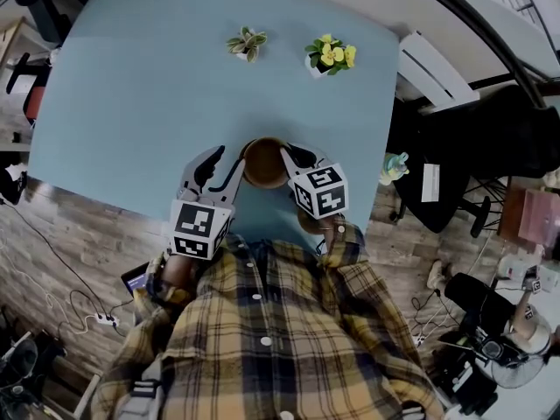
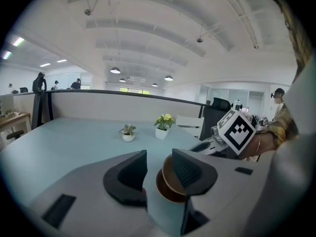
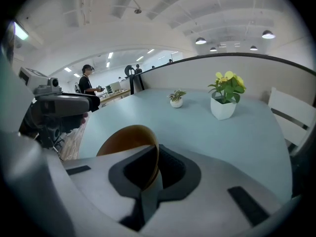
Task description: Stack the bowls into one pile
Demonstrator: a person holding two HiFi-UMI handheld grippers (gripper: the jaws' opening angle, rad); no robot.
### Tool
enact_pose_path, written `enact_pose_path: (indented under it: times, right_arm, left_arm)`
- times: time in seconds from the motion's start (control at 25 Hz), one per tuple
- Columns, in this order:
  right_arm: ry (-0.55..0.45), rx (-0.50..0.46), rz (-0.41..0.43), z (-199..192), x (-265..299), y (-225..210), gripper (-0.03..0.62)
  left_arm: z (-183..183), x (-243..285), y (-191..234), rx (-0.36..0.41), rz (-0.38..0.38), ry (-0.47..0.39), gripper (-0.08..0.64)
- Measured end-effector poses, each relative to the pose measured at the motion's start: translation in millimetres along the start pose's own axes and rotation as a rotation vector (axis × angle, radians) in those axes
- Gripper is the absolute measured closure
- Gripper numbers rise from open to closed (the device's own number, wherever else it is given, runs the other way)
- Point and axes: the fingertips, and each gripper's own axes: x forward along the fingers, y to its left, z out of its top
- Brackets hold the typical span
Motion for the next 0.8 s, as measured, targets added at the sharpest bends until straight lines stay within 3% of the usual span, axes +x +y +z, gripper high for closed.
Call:
enact_pose_path:
  times: [0.32, 0.64, 0.8]
  right_arm:
    - [0.060, -0.027, 0.025, -10, 15, 6, 0.575]
    - [0.065, 0.036, 0.073, -8, 19, 8, 0.571]
    - [0.041, 0.087, 0.091, -3, 18, 7, 0.517]
  left_arm:
    - [-2, 0, 1, -0.003, 0.009, 0.006, 0.410]
    - [-6, -2, 7, -0.016, 0.013, 0.009, 0.410]
    - [-8, -1, 8, -0.021, 0.008, 0.012, 0.410]
